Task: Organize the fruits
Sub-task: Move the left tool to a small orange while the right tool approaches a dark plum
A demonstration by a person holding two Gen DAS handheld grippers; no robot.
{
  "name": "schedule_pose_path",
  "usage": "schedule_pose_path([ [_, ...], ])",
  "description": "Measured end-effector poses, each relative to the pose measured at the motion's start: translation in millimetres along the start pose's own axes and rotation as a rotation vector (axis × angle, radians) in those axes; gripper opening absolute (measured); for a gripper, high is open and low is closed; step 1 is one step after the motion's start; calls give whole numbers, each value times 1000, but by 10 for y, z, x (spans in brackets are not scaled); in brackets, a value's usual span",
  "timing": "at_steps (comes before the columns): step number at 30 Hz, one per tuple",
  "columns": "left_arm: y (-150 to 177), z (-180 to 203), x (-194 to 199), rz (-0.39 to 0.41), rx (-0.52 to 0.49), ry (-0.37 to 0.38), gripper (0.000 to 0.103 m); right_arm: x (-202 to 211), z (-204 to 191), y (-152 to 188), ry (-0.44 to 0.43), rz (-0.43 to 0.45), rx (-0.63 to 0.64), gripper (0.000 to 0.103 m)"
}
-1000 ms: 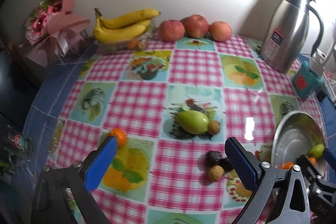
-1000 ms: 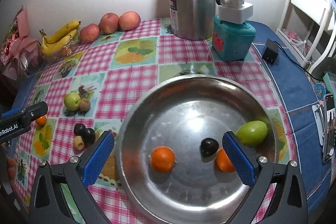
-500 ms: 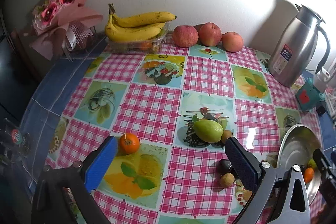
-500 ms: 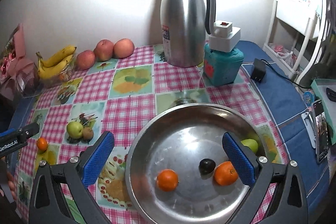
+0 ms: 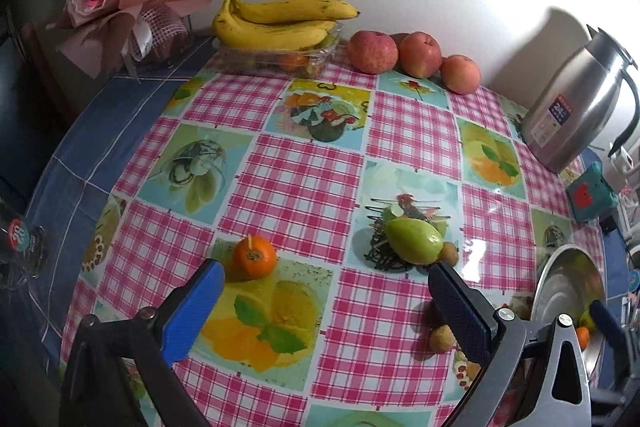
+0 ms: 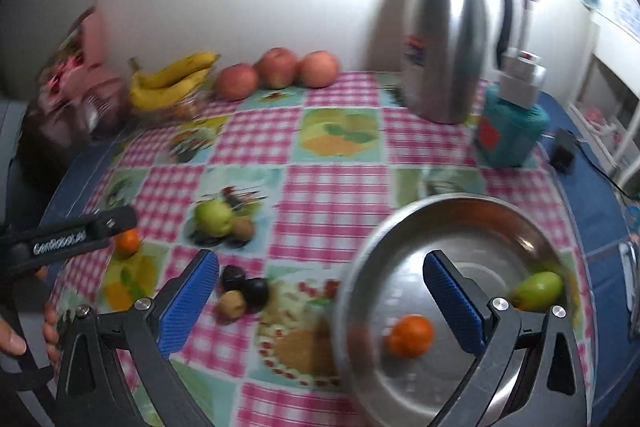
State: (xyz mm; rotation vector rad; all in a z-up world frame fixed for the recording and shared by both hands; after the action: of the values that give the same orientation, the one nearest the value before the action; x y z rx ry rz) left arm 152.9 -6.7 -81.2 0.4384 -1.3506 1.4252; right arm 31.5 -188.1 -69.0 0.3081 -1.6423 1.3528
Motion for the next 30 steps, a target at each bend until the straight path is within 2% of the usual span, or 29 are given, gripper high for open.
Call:
schedule_pose_path([
  [6,-41,-149,23,27,25,-16,103,-71,-370,67,-36,-28,70,96],
  [14,-36,-111,-82,35,36,23,103,-307,-476,188,-47,-109,61,95],
  [16,-29,-131,-120,27,43,25,103,-352,-481,220,-51,-127,62,82],
  [17,-24,-138,-140,22,45,28,103,-377,-479,238,-54,-139,59,80],
  [20,-17,-170,-198,7,51,50,103,-457,-480,283,-63,-169,42,77],
  [22,-11,-180,-232,-6,35,59,103,-502,-499,313,-69,-187,41,70],
  [25,-36,-219,-246,-2,6,49,103,-554,-541,348,-83,-209,43,66],
  [30,-102,-378,-219,26,22,32,103,-602,-580,356,-99,-226,29,62],
])
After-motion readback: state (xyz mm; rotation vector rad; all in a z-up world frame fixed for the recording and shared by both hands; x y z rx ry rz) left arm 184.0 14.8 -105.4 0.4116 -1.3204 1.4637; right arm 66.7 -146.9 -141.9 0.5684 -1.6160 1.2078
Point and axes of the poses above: each gripper's, at about its wrist camera, not at the fingertips, and x roughly against the way its jaws point, z to its right, y to its underside, the point moved 10 cm from there along -x, roughly the way its jaws point, and after that the axes turned 14 degrees about y, right-handed, at the moved point
